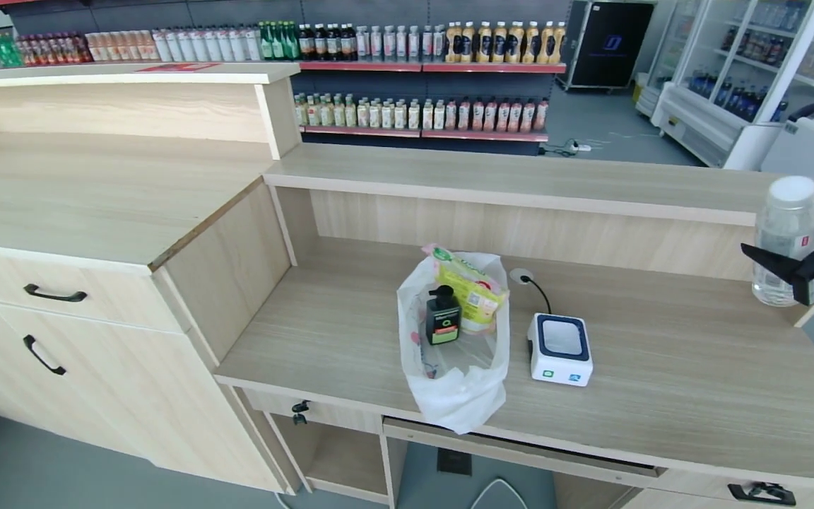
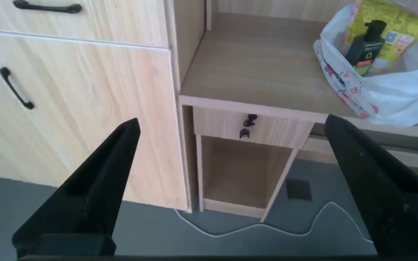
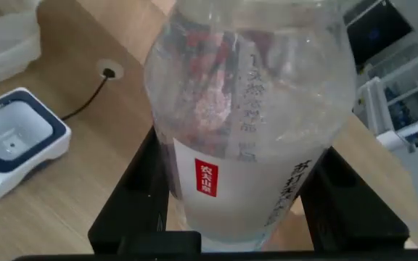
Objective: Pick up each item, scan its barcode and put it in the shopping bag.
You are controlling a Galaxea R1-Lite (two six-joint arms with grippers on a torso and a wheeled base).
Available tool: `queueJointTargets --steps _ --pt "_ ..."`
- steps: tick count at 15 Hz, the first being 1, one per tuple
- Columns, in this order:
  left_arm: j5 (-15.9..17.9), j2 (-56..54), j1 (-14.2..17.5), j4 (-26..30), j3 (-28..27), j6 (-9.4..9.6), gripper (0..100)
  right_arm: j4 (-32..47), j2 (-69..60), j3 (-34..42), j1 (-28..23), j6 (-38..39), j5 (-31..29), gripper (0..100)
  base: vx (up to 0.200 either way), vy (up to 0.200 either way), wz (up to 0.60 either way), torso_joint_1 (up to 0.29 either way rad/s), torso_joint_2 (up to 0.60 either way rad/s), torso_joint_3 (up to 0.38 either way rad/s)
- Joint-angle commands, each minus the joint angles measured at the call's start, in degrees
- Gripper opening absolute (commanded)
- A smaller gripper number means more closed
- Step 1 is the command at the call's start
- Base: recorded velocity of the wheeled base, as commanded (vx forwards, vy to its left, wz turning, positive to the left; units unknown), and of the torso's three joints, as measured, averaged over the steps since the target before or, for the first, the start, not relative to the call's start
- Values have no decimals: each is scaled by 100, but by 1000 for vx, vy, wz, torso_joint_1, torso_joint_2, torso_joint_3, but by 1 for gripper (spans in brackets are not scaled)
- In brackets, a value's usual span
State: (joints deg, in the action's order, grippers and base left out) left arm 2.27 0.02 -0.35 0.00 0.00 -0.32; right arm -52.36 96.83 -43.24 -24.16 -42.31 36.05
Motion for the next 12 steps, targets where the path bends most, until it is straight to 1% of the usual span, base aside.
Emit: queueJointTargets --steps 1,3,4,5,9,12 --pt "2 6 0 0 0 -3 100 -213 451 -9 465 -225 -72 0 0 0 600 7 -2 2" --pt "2 6 0 0 0 -3 100 -266 627 9 570 -436 -54 0 0 0 600 0 2 2" --pt "2 6 0 0 0 -3 100 -240 758 44 579 -928 -45 0 0 0 0 0 0 0" --pt "2 6 0 0 0 -3 100 -231 802 88 570 -1200 -1 0 0 0 0 0 0 0" --pt "2 6 0 0 0 -3 100 -257 987 220 544 -1912 851 0 0 0 0 0 0 0" --pt "2 6 0 0 0 -3 100 -257 1075 237 535 -2000 1387 0 0 0 0 0 0 0"
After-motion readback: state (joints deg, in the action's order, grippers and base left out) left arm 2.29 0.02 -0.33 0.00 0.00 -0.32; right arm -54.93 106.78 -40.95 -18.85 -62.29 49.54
